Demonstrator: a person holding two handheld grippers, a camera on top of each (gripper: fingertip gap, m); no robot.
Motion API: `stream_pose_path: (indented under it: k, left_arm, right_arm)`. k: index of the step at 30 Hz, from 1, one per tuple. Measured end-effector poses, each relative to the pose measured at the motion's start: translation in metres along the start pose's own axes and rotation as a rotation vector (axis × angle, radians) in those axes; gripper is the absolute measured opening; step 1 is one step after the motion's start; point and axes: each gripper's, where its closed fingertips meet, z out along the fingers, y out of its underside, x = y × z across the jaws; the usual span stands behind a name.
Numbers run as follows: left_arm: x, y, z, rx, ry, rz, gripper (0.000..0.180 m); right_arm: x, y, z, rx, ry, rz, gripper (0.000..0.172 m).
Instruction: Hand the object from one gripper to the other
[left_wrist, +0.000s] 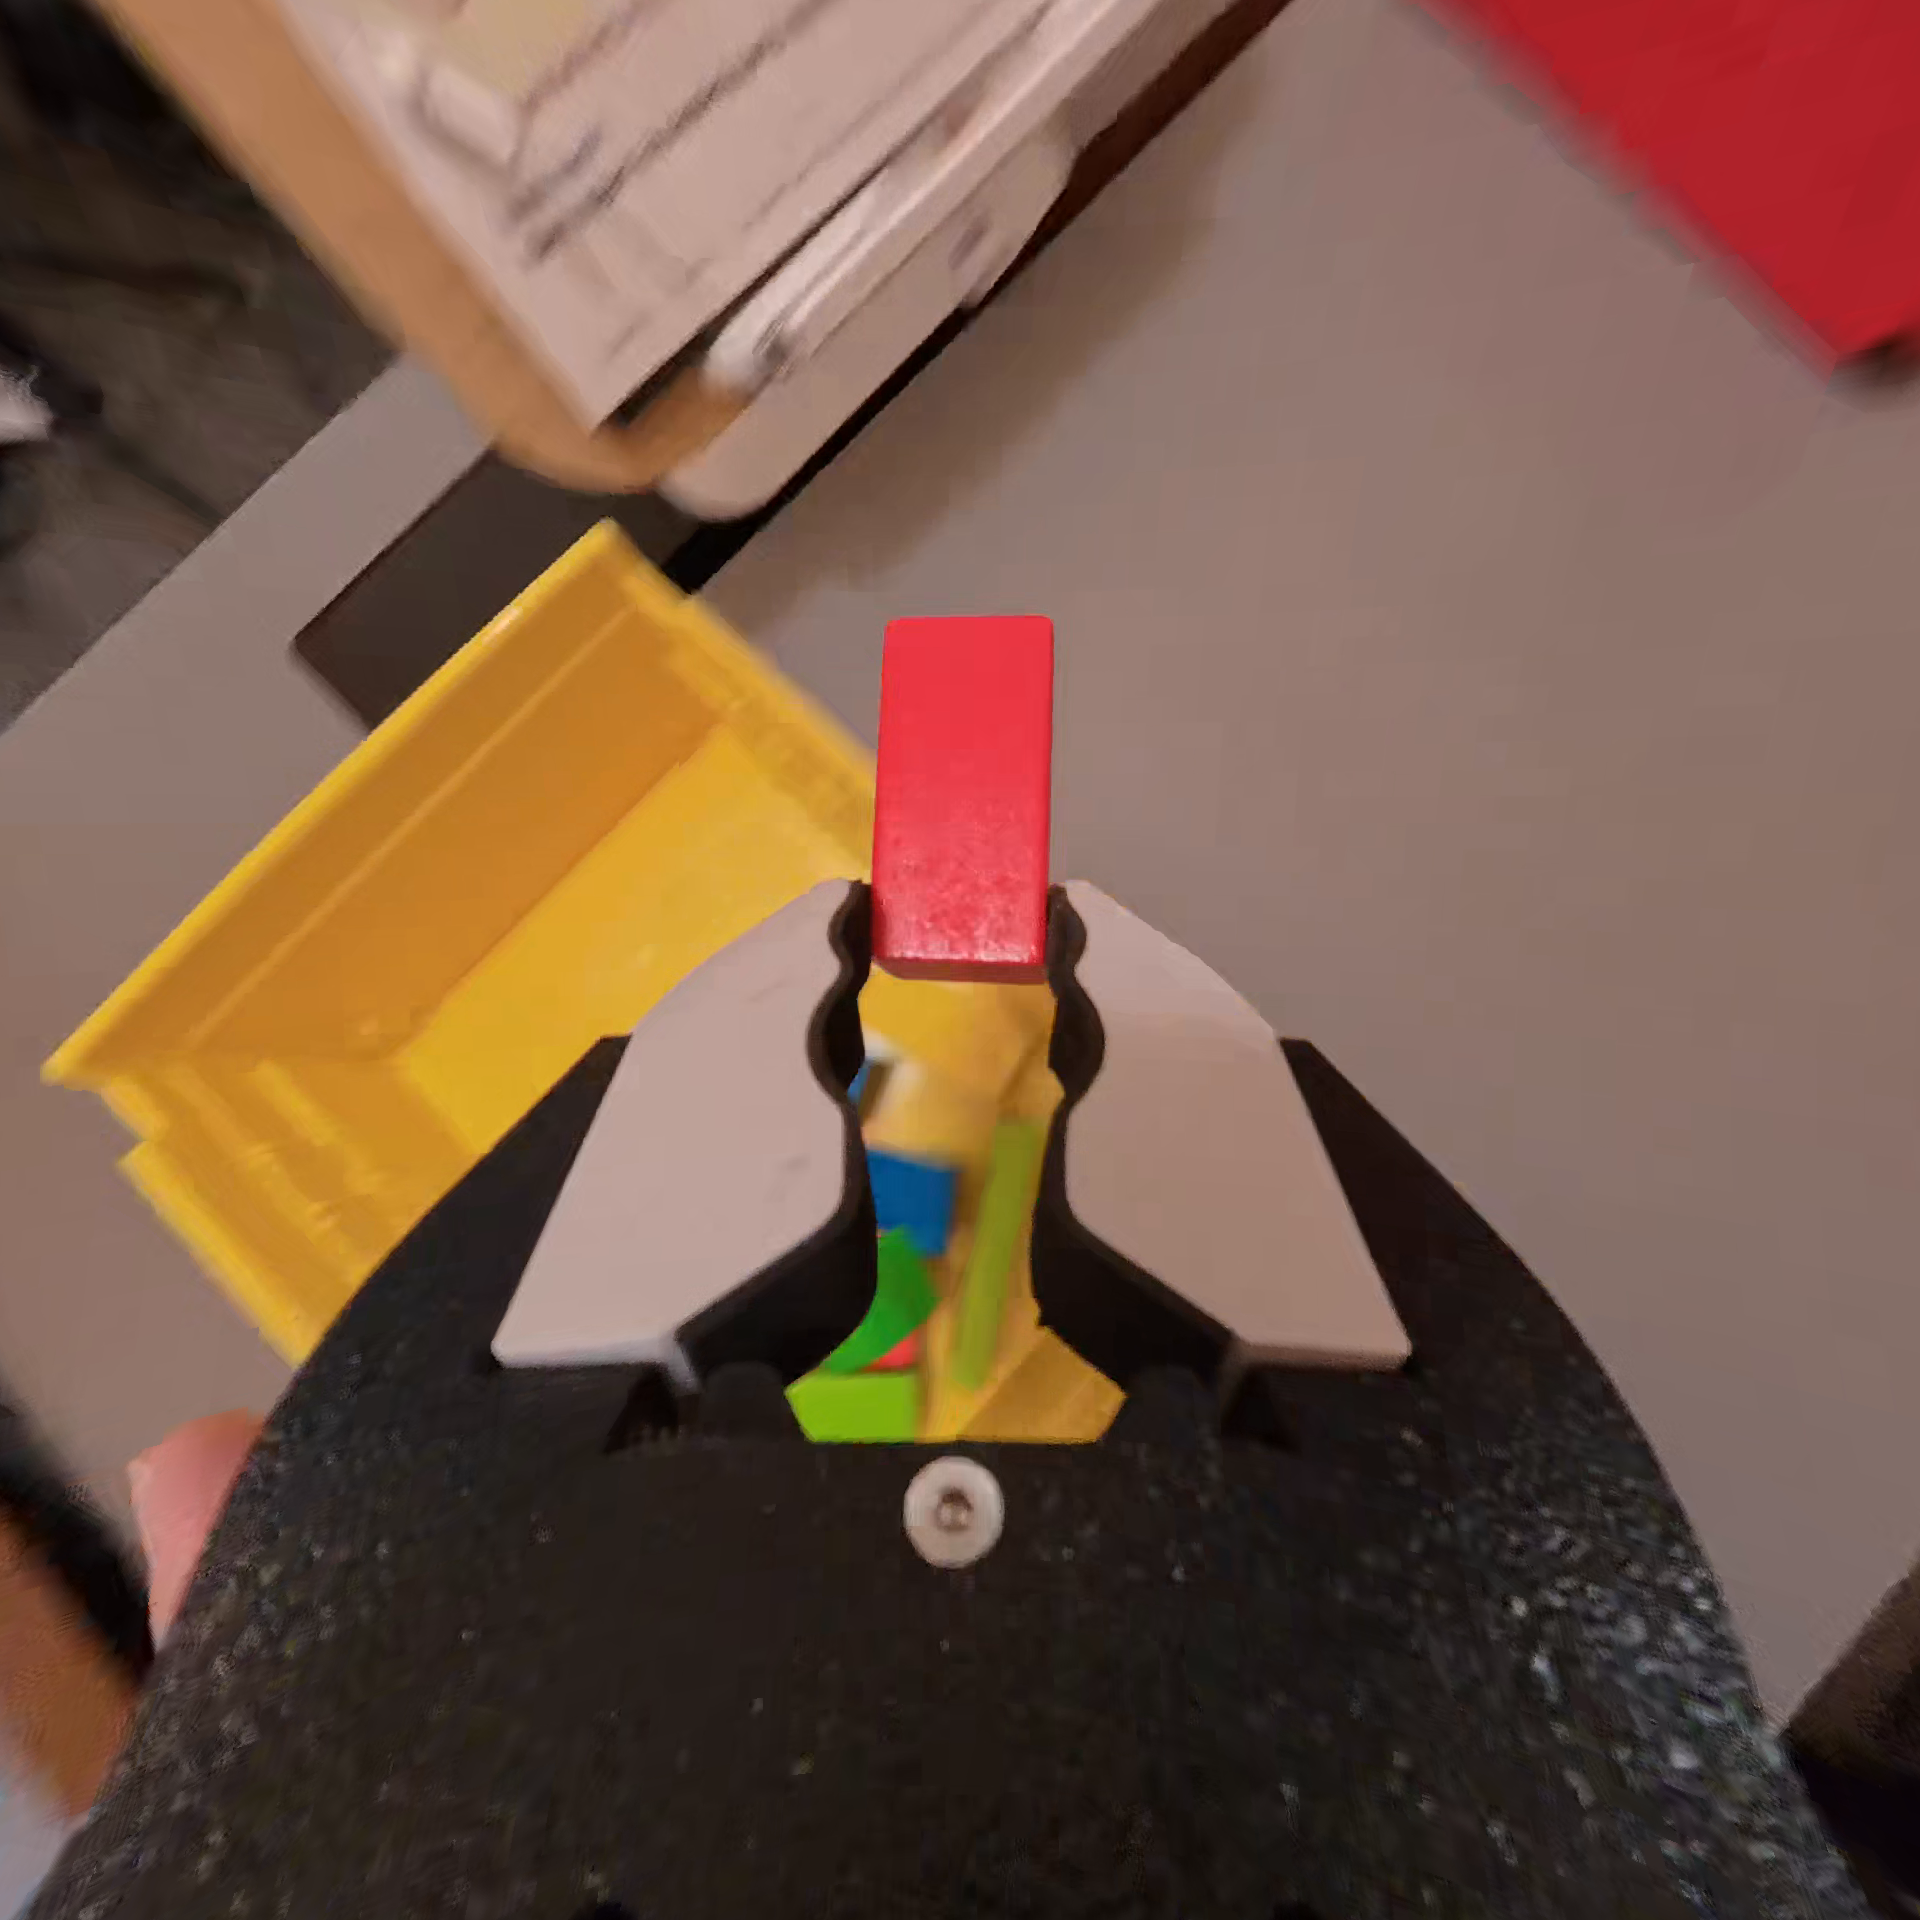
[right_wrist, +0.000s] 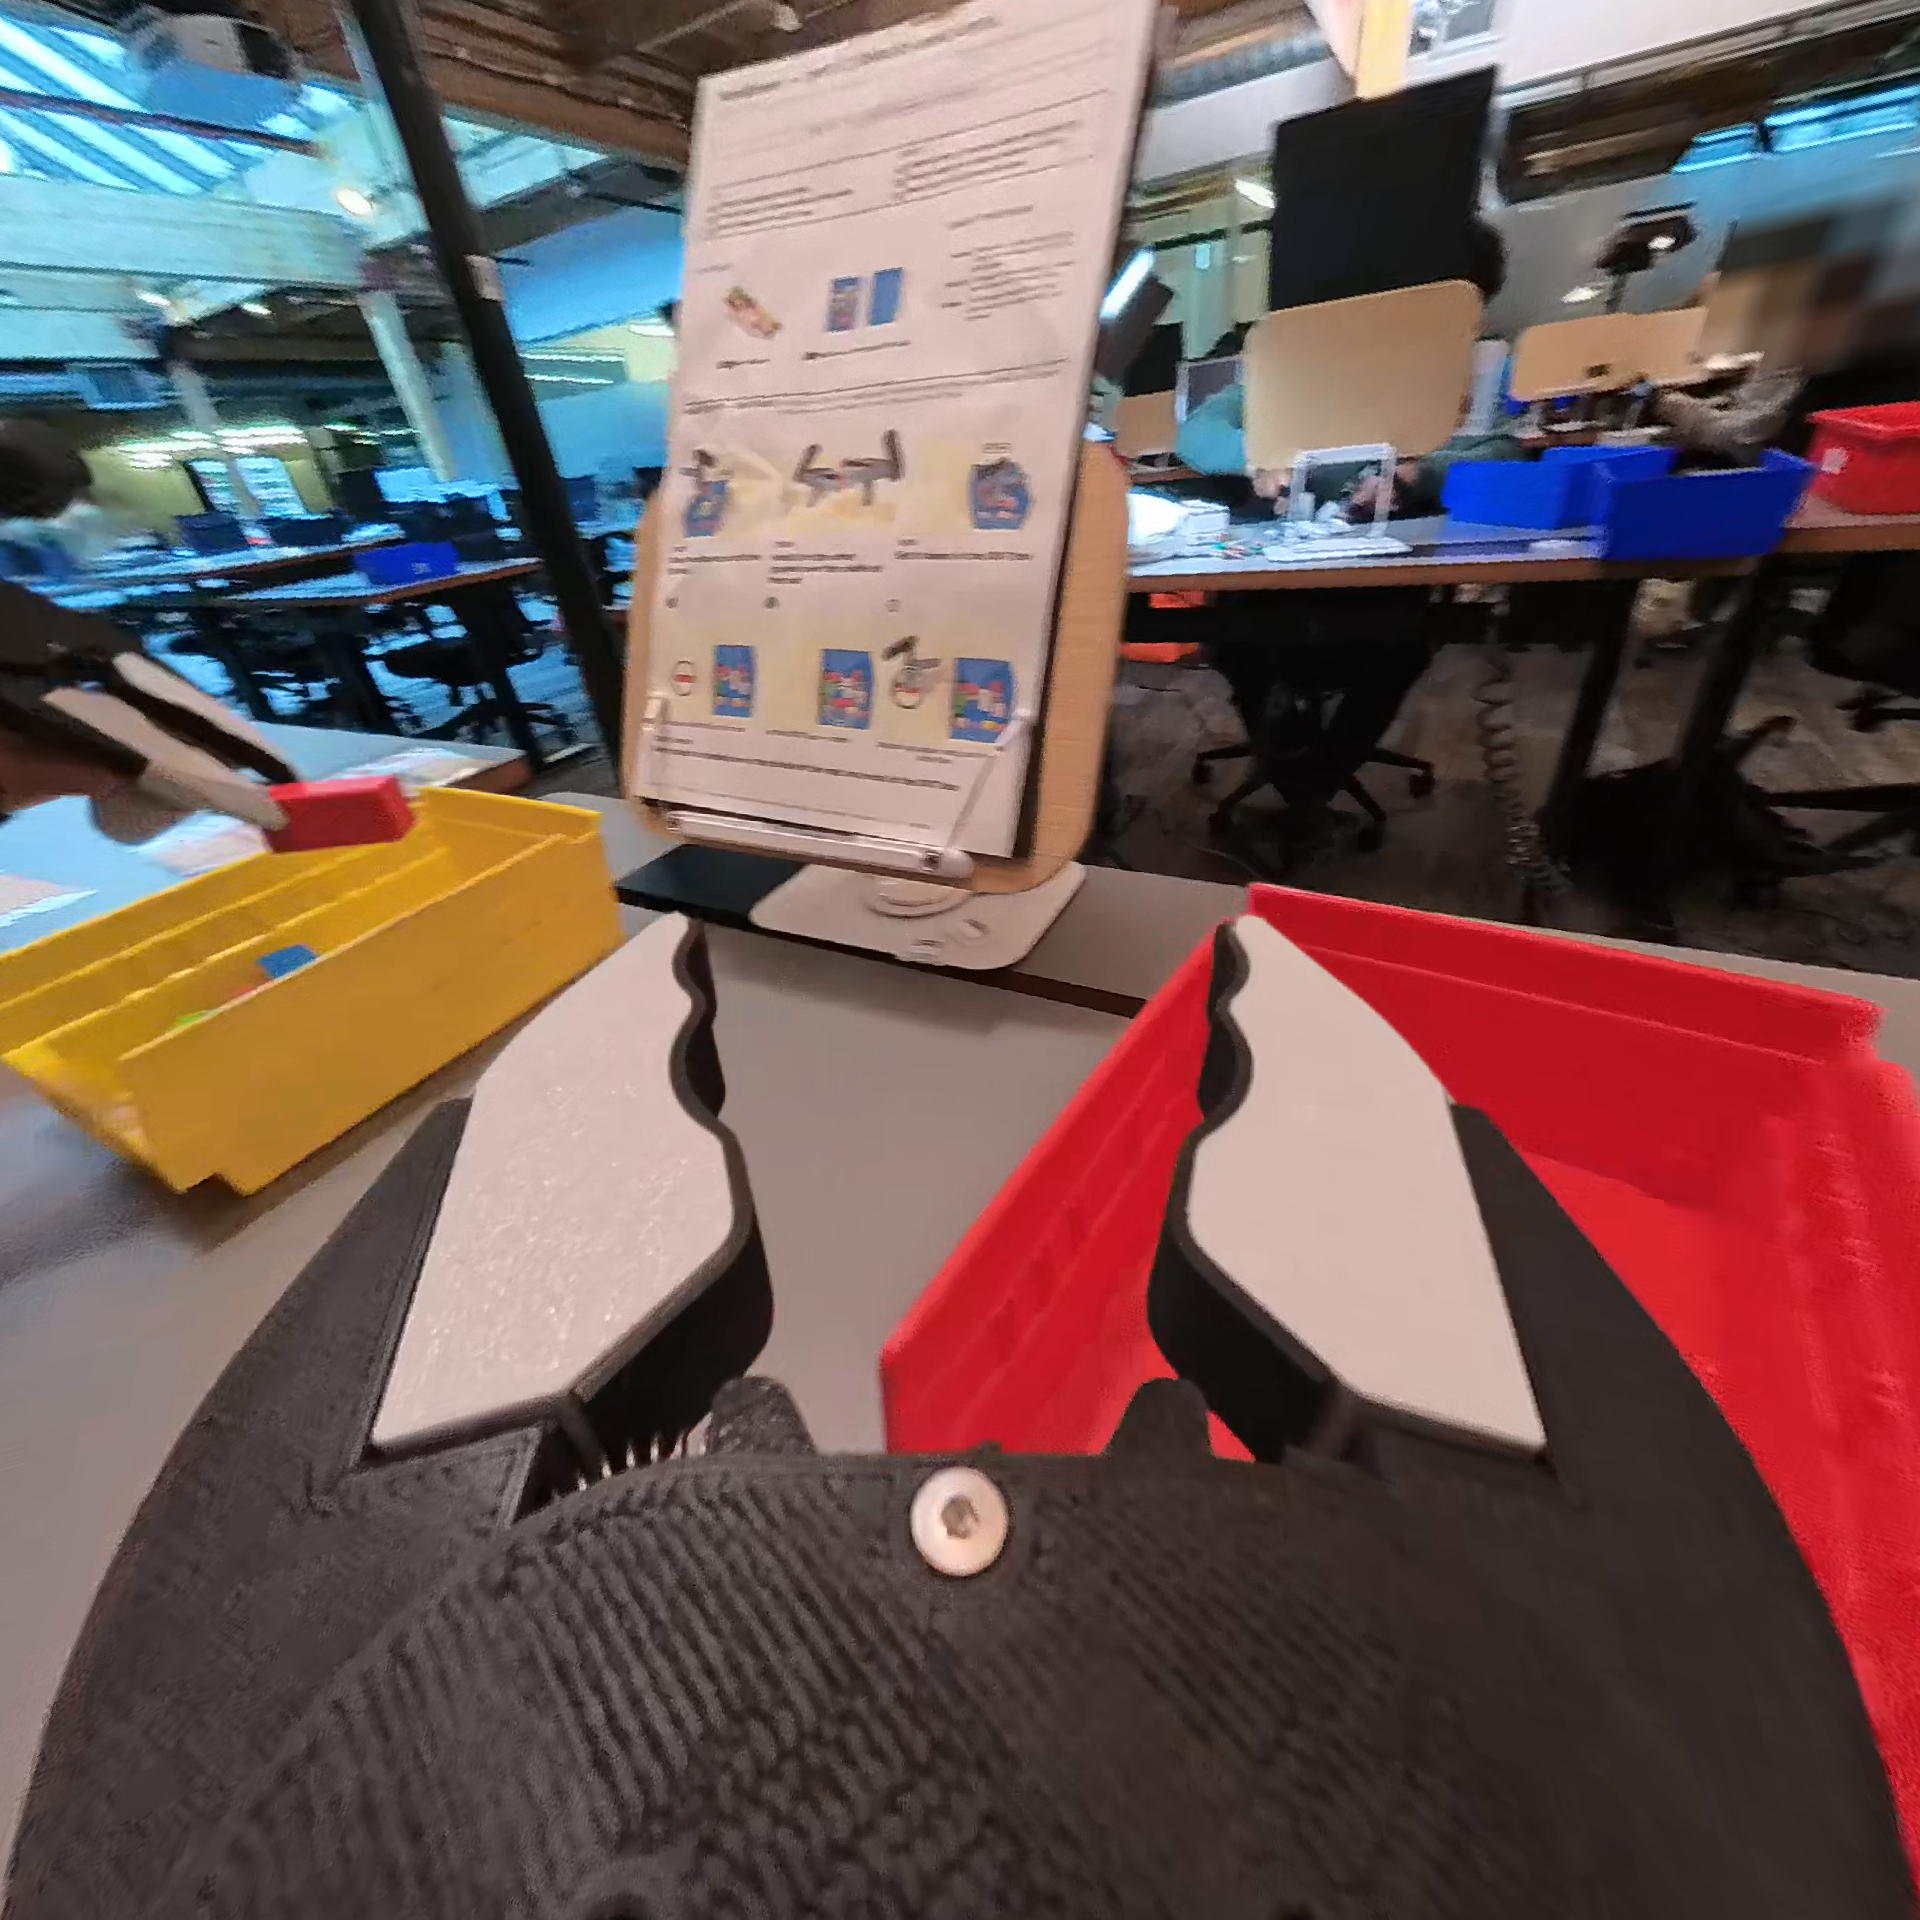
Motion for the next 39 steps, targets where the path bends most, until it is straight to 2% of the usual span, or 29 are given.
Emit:
stream_pose_path:
  k: [1, 8, 11, 13, 16, 20, 21, 24, 26, 28, 30, 32, 34, 36, 39]
  left_arm:
    - [0.02, -0.012, -0.008, 0.077, 0.038, 0.005, 0.032]
    - [0.177, -0.083, -0.043, 0.557, 0.313, 0.117, 0.032]
    - [0.232, -0.102, -0.045, 0.682, 0.432, 0.171, 0.032]
    - [0.262, -0.11, -0.04, 0.719, 0.486, 0.217, 0.032]
    - [0.293, -0.117, -0.034, 0.755, 0.549, 0.274, 0.032]
    - [0.312, -0.126, -0.026, 0.777, 0.606, 0.274, 0.032]
    - [0.314, -0.126, -0.022, 0.768, 0.604, 0.276, 0.032]
    - [0.314, -0.129, -0.02, 0.799, 0.633, 0.23, 0.032]
    - [0.306, -0.132, -0.015, 0.818, 0.575, 0.186, 0.038]
    - [0.293, -0.13, -0.01, 0.814, 0.495, 0.135, 0.059]
    - [0.281, -0.12, -0.004, 0.773, 0.441, 0.085, 0.059]
    - [0.271, -0.105, -0.001, 0.744, 0.41, 0.055, 0.058]
    - [0.259, -0.092, 0.0, 0.724, 0.375, 0.008, 0.056]
    - [0.252, -0.08, -0.001, 0.715, 0.383, -0.026, 0.051]
    - [0.242, -0.065, 0.002, 0.703, 0.365, -0.071, 0.048]
  right_arm:
    - [-0.011, -0.002, 0.002, 0.008, -0.037, 0.0, 0.091]
    - [-0.109, -0.006, 0.013, 0.055, -0.432, 0.058, 0.093]
    - [-0.15, -0.013, 0.005, 0.104, -0.638, 0.12, 0.091]
    - [-0.166, -0.017, -0.001, 0.126, -0.714, 0.136, 0.089]
    - [-0.176, -0.023, -0.008, 0.173, -0.758, 0.113, 0.075]
    - [-0.185, -0.022, -0.017, 0.177, -0.832, 0.066, 0.054]
    - [-0.186, -0.022, -0.018, 0.179, -0.846, 0.052, 0.042]
    - [-0.184, -0.023, -0.019, 0.188, -0.844, 0.037, 0.039]
    - [-0.176, -0.023, -0.015, 0.172, -0.791, 0.031, 0.037]
    - [-0.144, -0.022, -0.007, 0.155, -0.627, -0.001, 0.036]
    - [-0.084, -0.008, 0.003, 0.056, -0.37, 0.008, 0.036]
    - [-0.008, 0.027, 0.003, -0.133, -0.078, 0.017, 0.036]
    - [0.048, 0.063, -0.007, -0.312, 0.113, -0.004, 0.036]
    - [0.072, 0.088, -0.014, -0.419, 0.172, 0.033, 0.036]
    - [0.074, 0.112, -0.007, -0.475, 0.167, 0.078, 0.036]
